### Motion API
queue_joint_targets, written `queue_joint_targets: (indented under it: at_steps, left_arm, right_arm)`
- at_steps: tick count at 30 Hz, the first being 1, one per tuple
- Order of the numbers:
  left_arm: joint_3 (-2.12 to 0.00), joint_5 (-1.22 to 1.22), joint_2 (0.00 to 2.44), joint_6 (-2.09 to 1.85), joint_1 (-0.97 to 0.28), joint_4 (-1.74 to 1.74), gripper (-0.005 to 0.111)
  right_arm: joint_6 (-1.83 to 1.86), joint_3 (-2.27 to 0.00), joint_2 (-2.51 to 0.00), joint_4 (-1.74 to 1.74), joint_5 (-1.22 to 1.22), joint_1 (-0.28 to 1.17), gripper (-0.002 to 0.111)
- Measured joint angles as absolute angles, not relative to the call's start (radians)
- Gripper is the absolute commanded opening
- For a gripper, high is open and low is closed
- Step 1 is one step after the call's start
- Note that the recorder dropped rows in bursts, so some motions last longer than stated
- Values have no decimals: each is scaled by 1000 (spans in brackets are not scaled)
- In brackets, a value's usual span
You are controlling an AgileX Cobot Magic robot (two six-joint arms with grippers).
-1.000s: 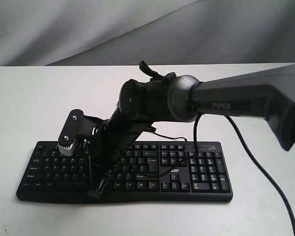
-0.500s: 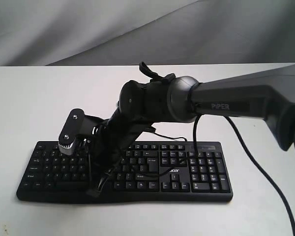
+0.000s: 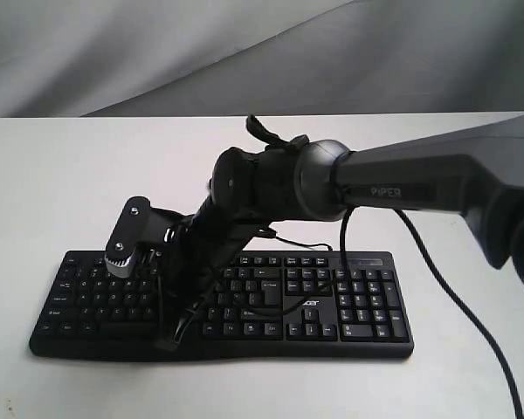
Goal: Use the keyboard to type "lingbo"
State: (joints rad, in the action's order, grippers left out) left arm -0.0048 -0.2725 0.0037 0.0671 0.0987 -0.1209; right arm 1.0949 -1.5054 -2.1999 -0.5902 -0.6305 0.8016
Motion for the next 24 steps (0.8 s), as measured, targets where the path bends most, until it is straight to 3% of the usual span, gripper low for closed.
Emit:
queue_joint_targets:
  at_steps: [14,24]
  left_arm:
    - [-5,-272,4,67,99,-121,1]
    - [-5,-272,4,67,99,-121,1]
  right_arm:
    - [1095,-1509,-2165,-596,-597,810,0]
    - [1043,-1633,-2222,-580,-655,825,0]
